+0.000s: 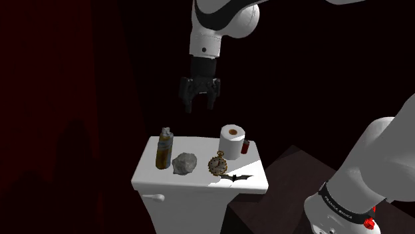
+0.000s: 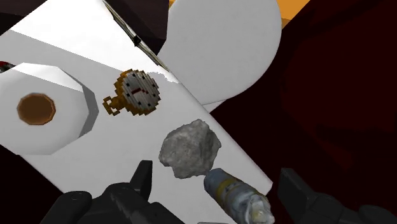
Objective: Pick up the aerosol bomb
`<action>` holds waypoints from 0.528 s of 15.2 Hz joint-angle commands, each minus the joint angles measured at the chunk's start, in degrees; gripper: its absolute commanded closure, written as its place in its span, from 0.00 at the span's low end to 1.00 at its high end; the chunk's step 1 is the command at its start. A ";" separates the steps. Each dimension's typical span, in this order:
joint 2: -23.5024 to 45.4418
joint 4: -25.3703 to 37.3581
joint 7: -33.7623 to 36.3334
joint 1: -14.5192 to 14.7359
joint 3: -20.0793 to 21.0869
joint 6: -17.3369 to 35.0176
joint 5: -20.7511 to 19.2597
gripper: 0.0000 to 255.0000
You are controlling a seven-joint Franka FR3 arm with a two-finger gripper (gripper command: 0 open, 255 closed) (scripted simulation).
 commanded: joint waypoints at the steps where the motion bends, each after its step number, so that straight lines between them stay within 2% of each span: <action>1: 4.79 3.37 1.30 0.67 0.89 1.33 0.24 0.00; 8: 19.22 14.92 5.13 3.27 2.80 3.94 0.21 0.00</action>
